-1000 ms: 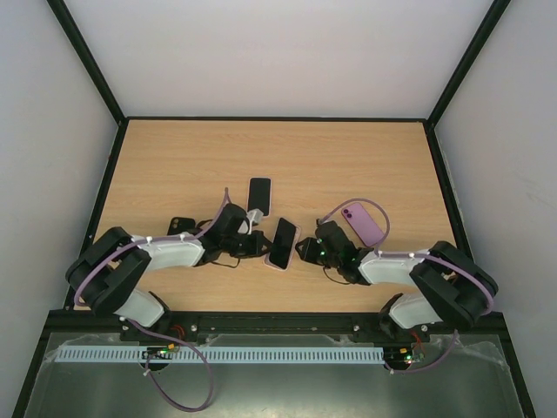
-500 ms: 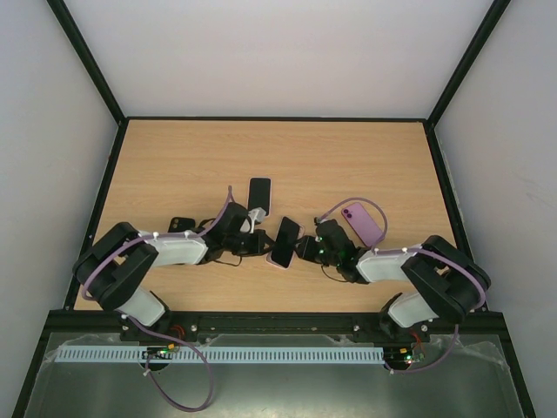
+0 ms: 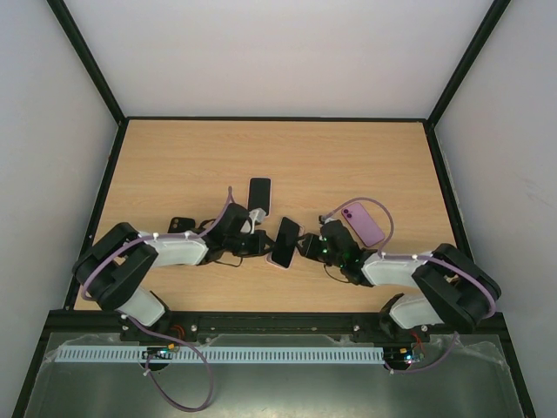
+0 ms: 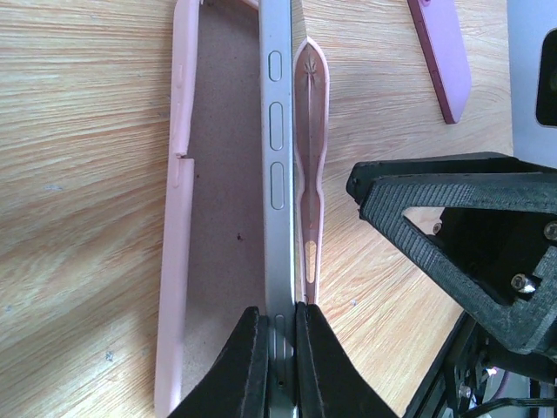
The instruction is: Put the phone into the phone case
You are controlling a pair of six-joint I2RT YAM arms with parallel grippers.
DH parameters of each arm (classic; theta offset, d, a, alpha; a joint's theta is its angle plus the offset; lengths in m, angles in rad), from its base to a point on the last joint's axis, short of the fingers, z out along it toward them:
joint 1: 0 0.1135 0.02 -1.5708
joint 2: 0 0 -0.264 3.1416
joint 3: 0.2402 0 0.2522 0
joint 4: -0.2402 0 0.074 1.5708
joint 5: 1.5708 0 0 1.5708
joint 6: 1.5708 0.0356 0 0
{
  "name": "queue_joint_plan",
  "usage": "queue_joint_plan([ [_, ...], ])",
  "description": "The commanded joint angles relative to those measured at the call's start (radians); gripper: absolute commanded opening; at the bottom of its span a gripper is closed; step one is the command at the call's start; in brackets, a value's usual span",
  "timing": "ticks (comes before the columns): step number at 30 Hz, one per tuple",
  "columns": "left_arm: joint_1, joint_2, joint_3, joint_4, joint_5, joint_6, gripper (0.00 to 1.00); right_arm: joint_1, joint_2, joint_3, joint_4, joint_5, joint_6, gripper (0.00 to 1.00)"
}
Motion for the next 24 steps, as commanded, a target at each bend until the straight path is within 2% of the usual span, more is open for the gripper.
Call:
queue_joint_plan([
  [1,-0.028,0.015,0.009,-0.176,-0.043,0.017,0.03,-0.015,0.023,-0.003,0.029,0.012,0.011,0.34],
  [5,-0.036,0.039,0.018,-0.188,-0.047,0.024,0.03,-0.023,0.075,0.020,0.049,0.000,0.012,0.38],
  [14,-0.039,0.110,0.056,-0.227,-0.072,0.059,0.03,-0.094,0.195,0.047,0.207,-0.125,-0.053,0.39],
  [18,-0.033,0.137,0.067,-0.226,-0.066,0.067,0.03,-0.102,0.218,0.080,0.201,-0.160,-0.149,0.38],
  [24,-0.034,0.164,0.093,-0.229,-0.068,0.074,0.03,-0.105,0.231,0.121,0.169,-0.203,-0.206,0.37],
])
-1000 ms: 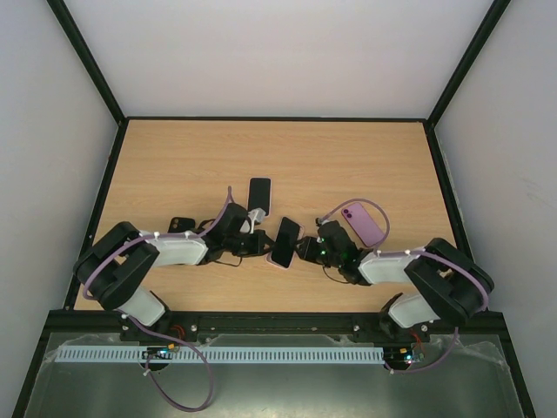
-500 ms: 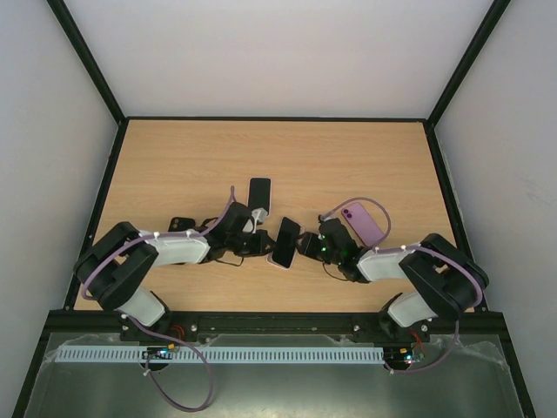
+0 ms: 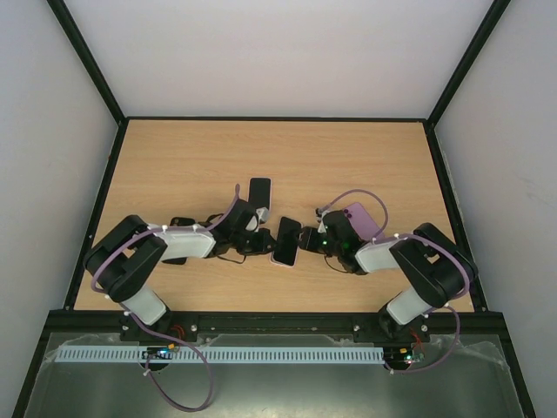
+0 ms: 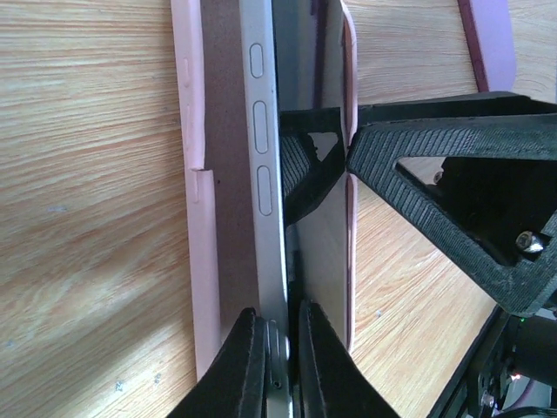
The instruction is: Put the phone into the phone case
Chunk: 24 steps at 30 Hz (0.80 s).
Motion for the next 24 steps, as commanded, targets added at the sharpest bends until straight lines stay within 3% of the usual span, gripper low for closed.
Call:
queue_joint_plan([
  [1,-0.024,0.091,0.003,-0.119,-0.053,0.043,0.03,0.007,0.037,0.076,0.010,-0.044,-0.096,0.37],
  [6,-0.024,0.086,0.023,-0.148,-0.089,0.044,0.07,0.000,0.037,0.078,-0.006,-0.038,-0.112,0.37],
  [20,-0.024,-0.084,0.019,-0.221,-0.221,-0.013,0.47,-0.001,-0.064,0.052,-0.146,0.016,0.009,0.36],
  [24,-0.024,-0.068,0.040,-0.241,-0.258,-0.010,0.50,-0.001,-0.079,0.060,-0.173,0.044,0.015,0.35],
])
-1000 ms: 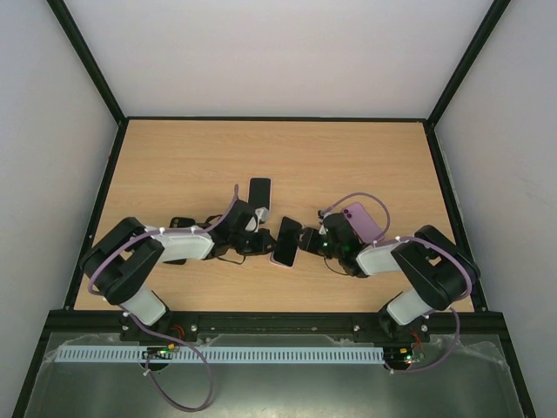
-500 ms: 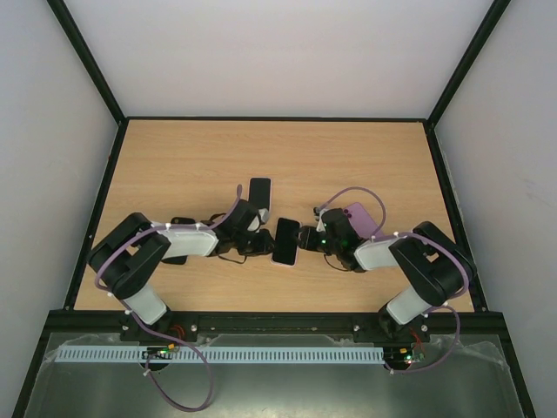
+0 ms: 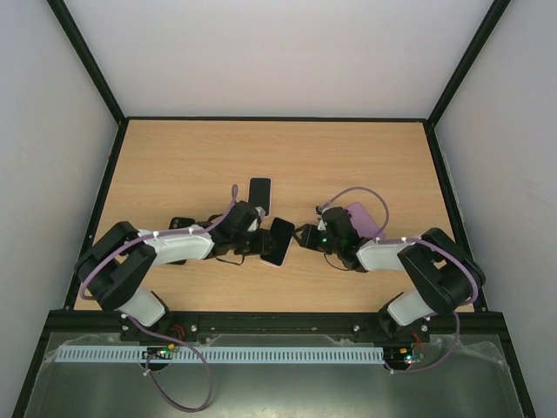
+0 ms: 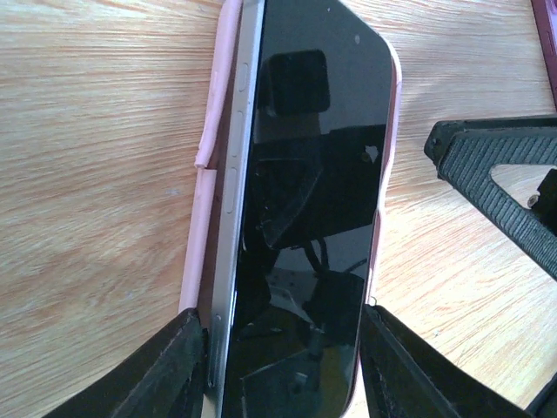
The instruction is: Put the phone into the phone case
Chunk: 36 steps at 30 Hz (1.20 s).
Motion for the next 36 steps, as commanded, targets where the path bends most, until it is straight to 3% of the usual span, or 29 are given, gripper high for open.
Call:
queue_joint_plan([
  [1,0.004,0.007,0.017,-0.074,-0.067,-0.003,0.51,0.005,-0.026,0.019,-0.053,0.046,0.022,0.35],
  [8,-0.002,-0.030,0.007,-0.078,-0.095,-0.036,0.55,0.006,0.031,0.016,0.036,0.004,0.062,0.32],
  [18,-0.018,-0.107,-0.047,-0.071,-0.142,-0.079,0.50,0.005,0.131,0.053,0.103,-0.035,0.045,0.28],
  [24,-0.016,-0.056,-0.007,-0.060,-0.193,0.018,0.39,0.006,0.188,0.108,0.116,-0.051,0.014,0.21],
  [28,-0.010,-0.048,0.001,-0.042,-0.211,0.042,0.37,0.001,0.209,0.160,0.076,-0.040,-0.044,0.19],
  [36,0.016,-0.031,0.000,0.021,-0.181,0.077,0.32,0.000,0.152,0.121,0.012,-0.047,0.002,0.27],
])
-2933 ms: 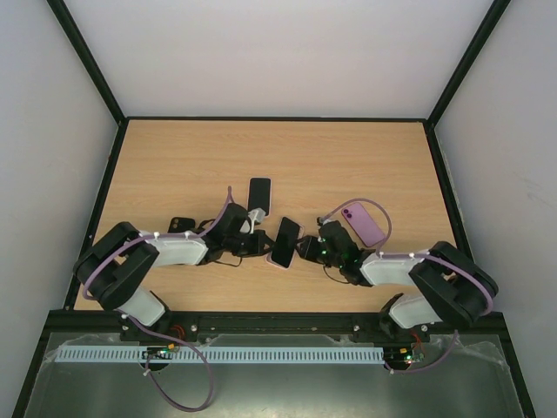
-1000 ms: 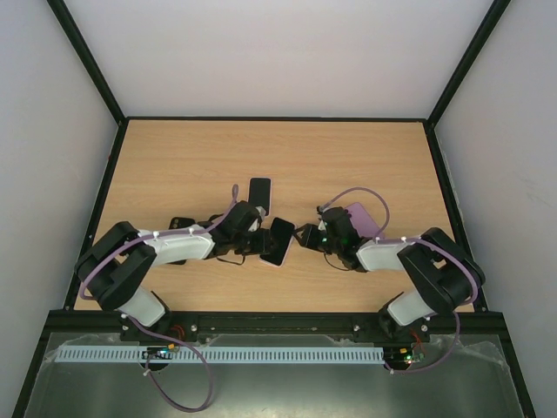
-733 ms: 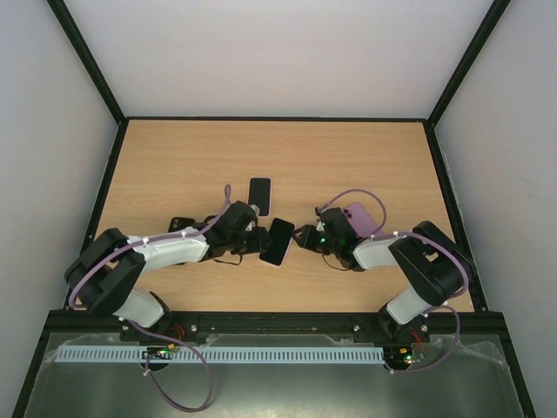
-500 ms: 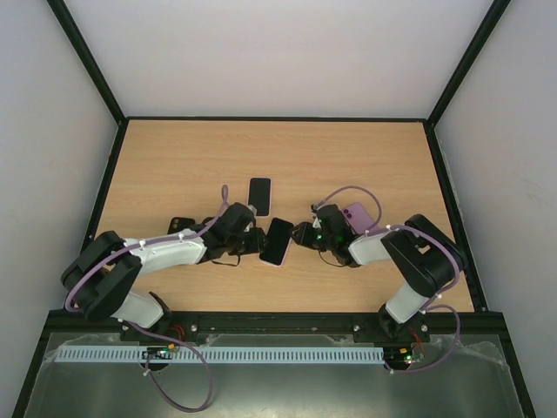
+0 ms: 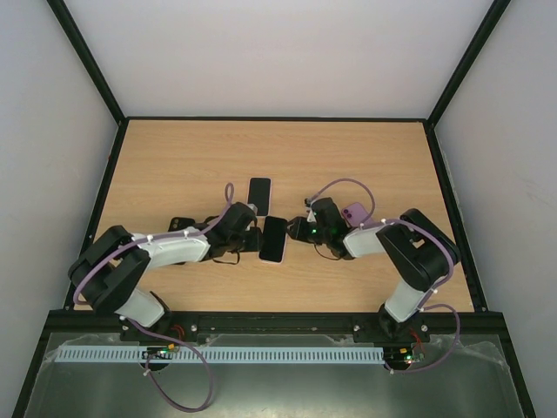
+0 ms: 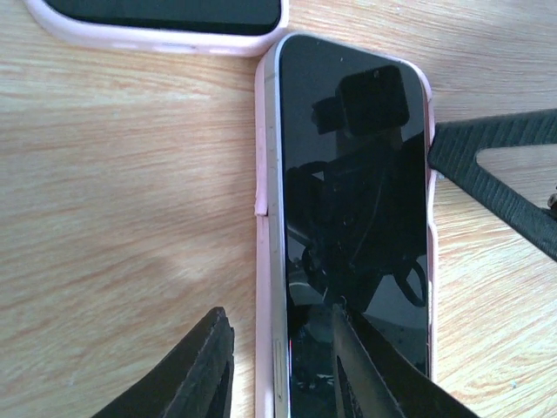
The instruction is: Put the phone into the phone case
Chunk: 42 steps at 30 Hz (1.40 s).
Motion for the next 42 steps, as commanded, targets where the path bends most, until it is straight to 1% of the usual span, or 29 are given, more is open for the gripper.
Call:
queue_joint_plan([
  [1,0.010,0.022,0.031,0.051,0.007,0.050,0.29,0.000,-0.046,-0.040,-0.018,-0.005,0.042,0.27],
  [6,0.010,0.050,0.027,0.096,0.043,0.061,0.20,0.002,-0.040,-0.096,0.076,-0.051,0.132,0.27],
  [9,0.010,0.071,0.025,0.136,0.071,0.068,0.14,0.001,-0.001,-0.102,0.127,-0.072,0.162,0.27],
  [11,0.009,0.086,0.024,0.158,0.084,0.070,0.10,0.001,0.028,-0.106,0.196,-0.102,0.182,0.26],
  [15,0.005,0.108,0.019,0.186,0.112,0.065,0.07,0.001,0.052,-0.110,0.267,-0.133,0.209,0.26],
  [18,0.001,0.110,0.002,0.214,0.125,0.049,0.06,0.002,0.027,-0.105,0.275,-0.141,0.213,0.26],
  [21,0.001,0.092,-0.028,0.240,0.133,0.022,0.06,0.002,-0.005,-0.117,0.323,-0.173,0.260,0.27],
  [26,0.001,0.051,-0.094,0.294,0.158,-0.011,0.07,0.001,-0.019,-0.161,0.517,-0.214,0.425,0.28],
  [30,0.015,0.060,-0.116,0.303,0.194,-0.033,0.09,0.001,0.020,-0.176,0.659,-0.239,0.517,0.29],
  [34,0.024,0.031,-0.140,0.310,0.190,-0.041,0.10,0.002,0.062,-0.200,0.783,-0.254,0.602,0.31],
  [36,0.032,0.013,-0.153,0.316,0.190,-0.047,0.11,0.001,0.076,-0.198,0.769,-0.253,0.600,0.32],
  [38,0.037,0.004,-0.157,0.317,0.190,-0.048,0.11,0.002,0.084,-0.193,0.707,-0.238,0.579,0.33],
  [42,0.041,0.014,-0.159,0.324,0.195,-0.051,0.12,0.001,0.091,-0.193,0.636,-0.211,0.531,0.33],
])
